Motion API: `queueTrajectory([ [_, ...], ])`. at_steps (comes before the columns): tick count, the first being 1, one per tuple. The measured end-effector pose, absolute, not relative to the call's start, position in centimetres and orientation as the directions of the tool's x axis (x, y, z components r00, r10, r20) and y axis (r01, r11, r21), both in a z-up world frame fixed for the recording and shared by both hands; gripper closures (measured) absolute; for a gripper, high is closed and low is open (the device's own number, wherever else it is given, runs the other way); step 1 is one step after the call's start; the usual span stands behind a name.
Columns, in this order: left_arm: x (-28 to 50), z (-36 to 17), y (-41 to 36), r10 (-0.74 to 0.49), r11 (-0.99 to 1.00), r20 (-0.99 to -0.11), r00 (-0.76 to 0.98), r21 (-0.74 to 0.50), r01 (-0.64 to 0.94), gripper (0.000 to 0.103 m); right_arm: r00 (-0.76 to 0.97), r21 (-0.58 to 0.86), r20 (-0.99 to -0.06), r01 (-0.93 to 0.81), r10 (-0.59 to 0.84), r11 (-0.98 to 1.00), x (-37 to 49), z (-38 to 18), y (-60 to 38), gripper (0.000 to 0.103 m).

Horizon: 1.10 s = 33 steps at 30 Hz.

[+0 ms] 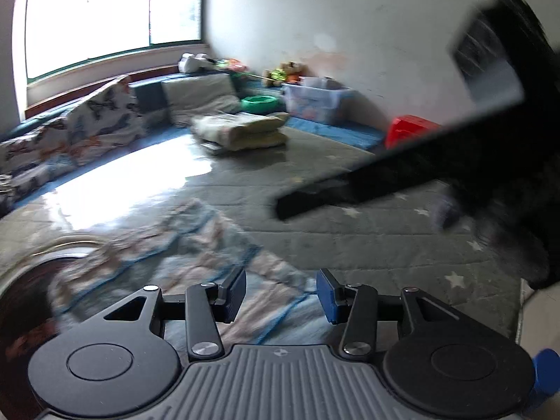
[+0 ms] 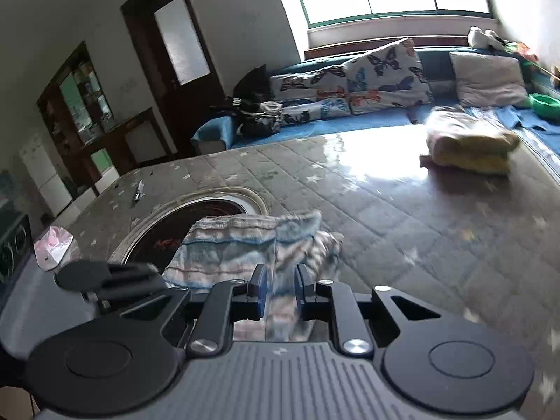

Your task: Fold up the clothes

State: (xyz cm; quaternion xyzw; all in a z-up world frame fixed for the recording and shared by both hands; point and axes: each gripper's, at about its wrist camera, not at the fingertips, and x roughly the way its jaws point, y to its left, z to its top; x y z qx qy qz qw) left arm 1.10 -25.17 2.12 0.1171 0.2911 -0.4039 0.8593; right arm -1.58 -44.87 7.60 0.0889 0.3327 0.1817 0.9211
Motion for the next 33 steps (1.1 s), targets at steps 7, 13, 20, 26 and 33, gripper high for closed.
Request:
queueTrajectory([
  [7, 0.7, 0.2, -26.1, -0.669, 0.57, -0.616, 0.415, -0.067, 0.819, 0.064, 0.65, 0.275, -0.634, -0.317, 0.419, 0.908, 2.7, 5.2, -43.3, 0.087],
  [13, 0.9, -0.1, -26.0, -0.68, 0.567, -0.614, 0.401, -0.093, 0.819, 0.063, 0.628, 0.264, -0.671, -0.294, 0.394, 0.919, 5.4, 2.9, -43.1, 0.088],
  [20, 0.8, -0.3, -25.9, -0.69, 0.563, -0.607, 0.395, -0.107, 0.82, 0.063, 0.631, 0.25, -0.679, -0.281, 0.375, 0.927, 8.0, 2.3, -42.8, 0.088],
  [26, 0.8, -0.3, -25.7, -0.699, 0.556, -0.601, 0.389, -0.113, 0.824, 0.063, 0.636, 0.247, -0.68, -0.268, 0.364, 0.931, 10.3, 2.1, -42.4, 0.087],
  [33, 0.3, -0.3, -24.9, -0.71, 0.561, -0.586, 0.391, -0.135, 0.817, 0.062, 0.651, 0.19, -0.687, -0.269, 0.324, 0.944, 11.7, 2.9, -41.6, 0.086],
])
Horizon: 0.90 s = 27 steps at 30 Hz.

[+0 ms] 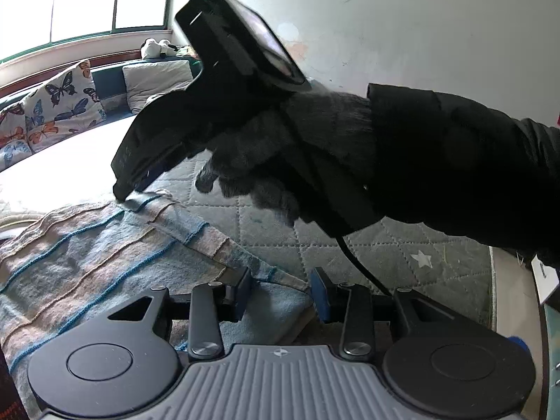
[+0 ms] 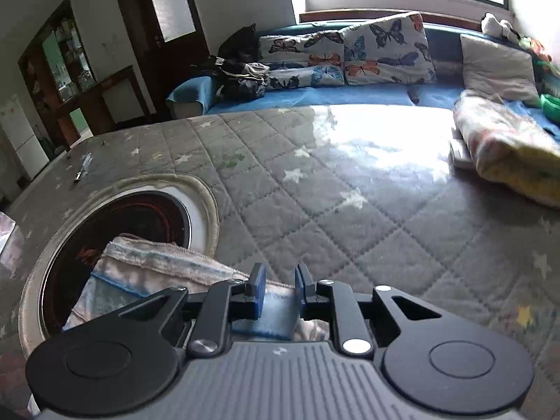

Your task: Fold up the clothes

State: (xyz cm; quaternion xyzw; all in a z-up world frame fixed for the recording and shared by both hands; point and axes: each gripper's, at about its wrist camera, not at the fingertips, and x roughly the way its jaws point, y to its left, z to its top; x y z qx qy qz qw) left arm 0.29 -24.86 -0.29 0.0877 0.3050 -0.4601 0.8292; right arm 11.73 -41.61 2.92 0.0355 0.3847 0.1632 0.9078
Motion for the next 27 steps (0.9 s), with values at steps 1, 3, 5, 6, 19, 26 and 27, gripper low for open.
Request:
queueTrajectory([
  [1, 0.3, -0.2, -24.6, -0.712, 0.563, -0.583, 0.391, -0.141, 0.814, 0.062, 0.653, 0.189, -0.68, -0.282, 0.333, 0.941, 11.5, 3.4, -41.5, 0.086],
  [3, 0.4, -0.1, -24.2, -0.715, 0.567, -0.576, 0.396, -0.148, 0.81, 0.061, 0.655, 0.185, -0.668, -0.313, 0.353, 0.932, 11.0, 4.2, -41.2, 0.086],
  [5, 0.6, 0.2, -23.8, -0.715, 0.574, -0.57, 0.405, -0.147, 0.806, 0.062, 0.646, 0.17, -0.668, -0.351, 0.369, 0.921, 10.4, 4.7, -40.3, 0.085],
  [6, 0.6, 0.1, -23.7, -0.714, 0.577, -0.571, 0.405, -0.153, 0.802, 0.062, 0.638, 0.165, -0.671, -0.369, 0.378, 0.915, 10.2, 4.8, -39.9, 0.085],
  [19, 0.5, 0.1, -22.3, -0.712, 0.595, -0.57, 0.41, -0.179, 0.783, 0.06, 0.59, 0.155, -0.713, -0.394, 0.379, 0.906, 11.0, 4.1, -37.2, 0.086],
  [26, 0.3, 0.9, -18.2, -0.661, 0.679, -0.566, 0.492, -0.172, 0.714, 0.06, 0.575, 0.139, -0.709, -0.453, 0.408, 0.88, 10.0, 5.1, -34.7, 0.086],
  [27, 0.4, 0.9, -17.6, -0.653, 0.69, -0.57, 0.498, -0.179, 0.701, 0.06, 0.571, 0.137, -0.713, -0.456, 0.407, 0.879, 10.2, 5.0, -34.3, 0.086],
])
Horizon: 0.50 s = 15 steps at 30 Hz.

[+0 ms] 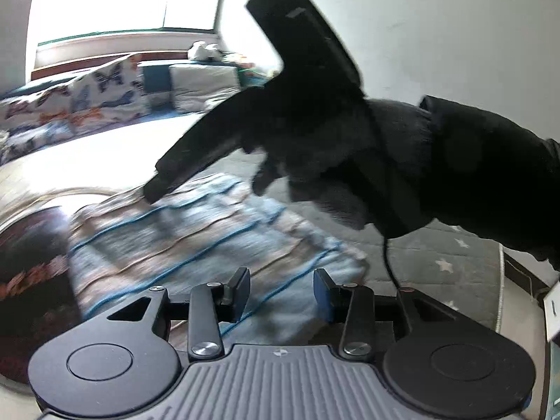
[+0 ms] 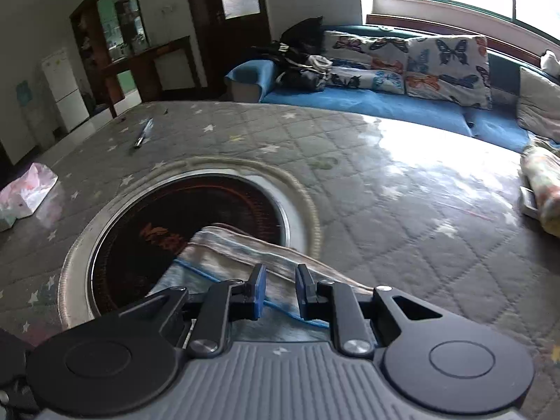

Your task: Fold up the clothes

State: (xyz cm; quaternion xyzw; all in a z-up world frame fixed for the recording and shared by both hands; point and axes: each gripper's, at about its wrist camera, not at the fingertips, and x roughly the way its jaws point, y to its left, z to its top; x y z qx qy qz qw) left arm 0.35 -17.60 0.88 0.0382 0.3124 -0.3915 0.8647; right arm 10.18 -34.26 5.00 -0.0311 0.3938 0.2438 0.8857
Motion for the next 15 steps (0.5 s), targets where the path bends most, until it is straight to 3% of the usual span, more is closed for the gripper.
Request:
queueTrajectory([
  [10, -0.8, 0.2, -15.0, -0.645, 0.714, -0.582, 0.495, -0.228, 0.662, 0.06, 0.564, 0.126, -0.737, -0.426, 0.372, 0.896, 11.9, 4.2, -32.1, 0.085],
  [15, -1.6, 0.0, -14.4, -0.653, 0.71, -0.579, 0.488, -0.244, 0.661, 0.06, 0.551, 0.144, -0.721, -0.474, 0.42, 0.869, 11.1, 5.4, -30.6, 0.085],
])
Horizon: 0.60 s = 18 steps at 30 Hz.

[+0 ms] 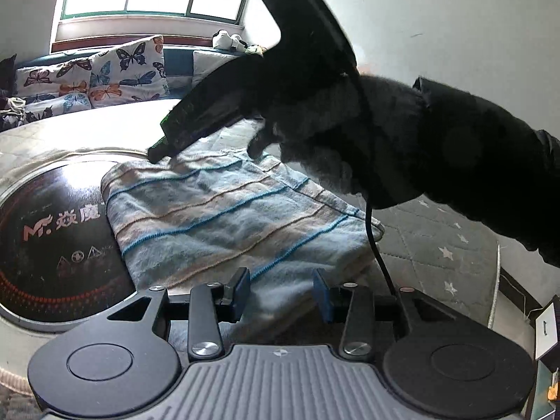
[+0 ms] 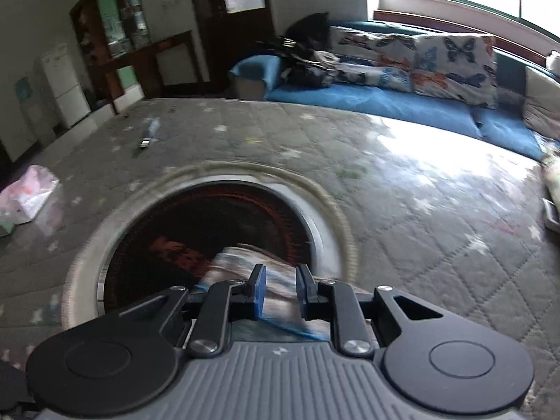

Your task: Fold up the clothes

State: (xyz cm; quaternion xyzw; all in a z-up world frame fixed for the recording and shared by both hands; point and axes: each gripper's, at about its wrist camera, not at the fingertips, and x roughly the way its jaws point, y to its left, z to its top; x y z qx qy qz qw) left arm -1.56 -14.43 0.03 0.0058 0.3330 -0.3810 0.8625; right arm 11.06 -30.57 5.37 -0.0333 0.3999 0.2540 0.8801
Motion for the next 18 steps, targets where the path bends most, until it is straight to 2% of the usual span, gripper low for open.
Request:
queueTrajectory([
  [9, -1.9, -0.3, -13.8, -0.656, 0.71, -0.582, 0.481, -0.259, 0.655, 0.06, 0.509, 0.13, -0.77, -0.464, 0.383, 0.877, 12.7, 3.1, -27.7, 0.086],
  [18, -3.0, 0.9, -12.5, -0.633, 0.733, -0.568, 0.526, -0.222, 0.642, 0.06, 0.545, 0.128, -0.743, -0.454, 0.388, 0.882, 9.1, 6.6, -30.6, 0.085],
])
